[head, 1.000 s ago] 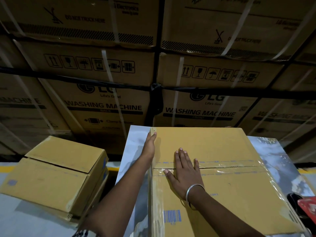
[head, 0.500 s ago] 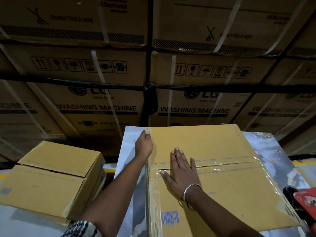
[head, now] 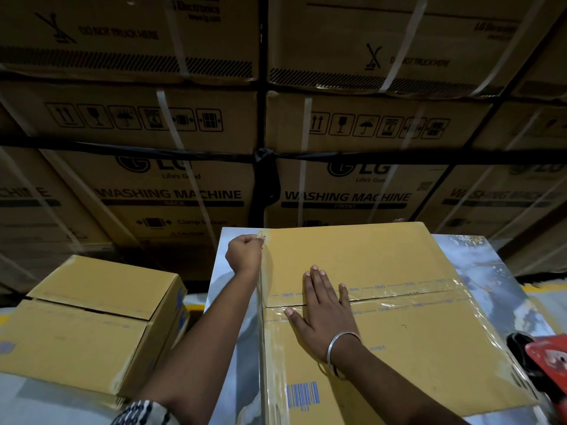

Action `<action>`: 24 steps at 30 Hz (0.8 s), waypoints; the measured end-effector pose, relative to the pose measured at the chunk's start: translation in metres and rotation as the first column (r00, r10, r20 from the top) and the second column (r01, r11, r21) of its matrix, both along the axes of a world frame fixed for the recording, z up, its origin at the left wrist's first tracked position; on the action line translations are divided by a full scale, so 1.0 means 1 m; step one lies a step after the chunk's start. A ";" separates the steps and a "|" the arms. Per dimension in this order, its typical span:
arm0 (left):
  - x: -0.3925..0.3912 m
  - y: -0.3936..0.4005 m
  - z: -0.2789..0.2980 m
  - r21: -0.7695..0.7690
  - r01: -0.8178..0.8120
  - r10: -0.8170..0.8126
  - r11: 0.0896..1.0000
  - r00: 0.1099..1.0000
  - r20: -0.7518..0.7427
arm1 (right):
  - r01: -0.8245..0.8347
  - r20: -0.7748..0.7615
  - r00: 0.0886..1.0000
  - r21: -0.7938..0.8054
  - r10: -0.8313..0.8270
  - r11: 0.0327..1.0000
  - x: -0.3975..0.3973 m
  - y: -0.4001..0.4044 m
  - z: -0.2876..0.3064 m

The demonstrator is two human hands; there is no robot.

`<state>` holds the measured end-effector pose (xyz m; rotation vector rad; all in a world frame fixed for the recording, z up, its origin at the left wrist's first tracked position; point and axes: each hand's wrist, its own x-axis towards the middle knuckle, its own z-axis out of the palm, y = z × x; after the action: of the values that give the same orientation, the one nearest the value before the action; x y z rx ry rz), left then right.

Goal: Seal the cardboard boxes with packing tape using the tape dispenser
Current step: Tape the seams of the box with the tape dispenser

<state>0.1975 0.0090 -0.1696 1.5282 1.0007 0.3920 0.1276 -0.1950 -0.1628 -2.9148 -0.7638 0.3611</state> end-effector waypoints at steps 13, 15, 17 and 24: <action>0.018 0.024 0.005 -0.394 0.103 -0.150 0.913 0.985 -0.090 | -0.004 -0.010 1.000 0.001 0.004 1.000 0.001 0.000 -0.001; 0.021 0.030 0.010 -0.202 0.197 -0.233 0.959 0.957 -0.174 | -0.004 -0.013 1.000 0.006 0.004 1.000 0.001 0.000 0.000; 0.021 0.035 0.014 0.013 0.359 -0.335 0.933 0.885 -0.324 | -0.004 -0.017 1.000 -0.001 0.004 1.000 0.000 0.000 0.001; -0.011 0.023 0.020 0.184 0.589 -0.478 0.787 0.771 -0.420 | -0.001 -0.017 1.000 -0.015 0.001 1.000 0.001 0.000 0.001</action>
<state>0.1867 0.0317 -0.1494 2.1446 0.7280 -0.1628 0.1285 -0.1950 -0.1614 -2.9212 -0.7640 0.3923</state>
